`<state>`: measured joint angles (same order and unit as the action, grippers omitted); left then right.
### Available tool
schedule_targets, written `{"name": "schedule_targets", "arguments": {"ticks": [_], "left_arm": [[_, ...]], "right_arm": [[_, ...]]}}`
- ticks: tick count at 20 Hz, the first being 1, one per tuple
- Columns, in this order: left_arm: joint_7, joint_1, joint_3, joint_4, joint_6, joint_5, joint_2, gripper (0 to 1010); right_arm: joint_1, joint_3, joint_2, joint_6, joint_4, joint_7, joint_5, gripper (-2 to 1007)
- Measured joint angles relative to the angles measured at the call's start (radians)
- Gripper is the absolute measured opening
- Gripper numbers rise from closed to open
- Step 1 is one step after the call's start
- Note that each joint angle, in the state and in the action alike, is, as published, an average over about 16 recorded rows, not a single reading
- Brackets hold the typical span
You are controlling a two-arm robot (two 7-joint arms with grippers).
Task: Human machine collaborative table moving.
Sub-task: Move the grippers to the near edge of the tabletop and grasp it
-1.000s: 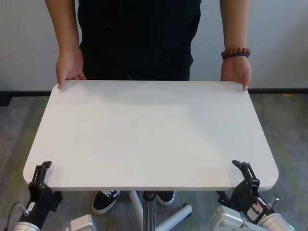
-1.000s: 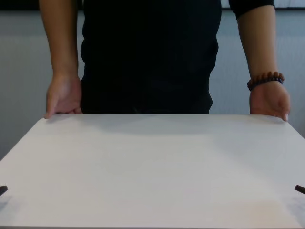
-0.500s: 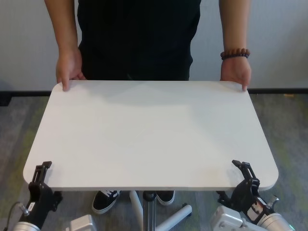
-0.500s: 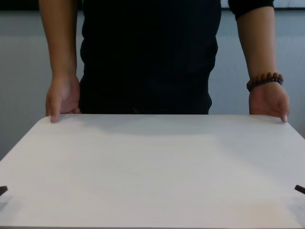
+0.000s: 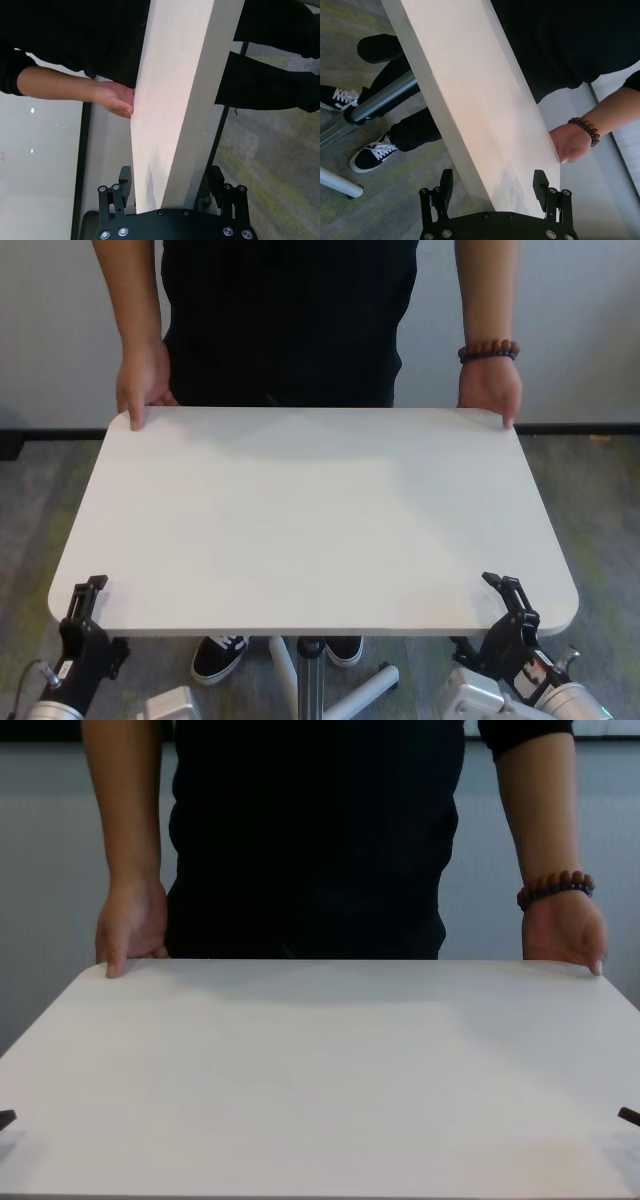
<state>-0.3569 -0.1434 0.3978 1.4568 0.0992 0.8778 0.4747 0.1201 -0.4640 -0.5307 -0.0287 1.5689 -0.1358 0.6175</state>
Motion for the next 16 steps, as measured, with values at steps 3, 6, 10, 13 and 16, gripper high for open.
{"name": "schedule_targets", "arguments": {"ticks": [3, 6, 10, 13, 16], "left_arm": [[0.0, 0.0, 0.0, 0.0, 0.0, 0.0, 0.0, 996], [0.0, 0.0, 0.0, 0.0, 0.001, 0.0, 0.0, 987], [0.0, 0.0, 0.001, 0.0, 0.001, 0.001, 0.0, 954], [0.0, 0.0, 0.001, -0.001, 0.001, 0.001, 0.0, 909], [0.0, 0.0, 0.001, -0.001, 0.001, 0.001, 0.0, 844]], "right_arm": [[0.0, 0.0, 0.0, 0.0, 0.0, 0.0, 0.0, 994], [0.0, 0.0, 0.0, -0.001, 0.0, 0.0, 0.001, 971], [0.0, -0.001, -0.001, -0.001, 0.0, 0.0, 0.001, 917], [0.0, -0.001, -0.001, -0.001, 0.0, 0.0, 0.001, 855], [0.0, -0.001, -0.001, -0.001, 0.0, 0.0, 0.001, 773]]}}
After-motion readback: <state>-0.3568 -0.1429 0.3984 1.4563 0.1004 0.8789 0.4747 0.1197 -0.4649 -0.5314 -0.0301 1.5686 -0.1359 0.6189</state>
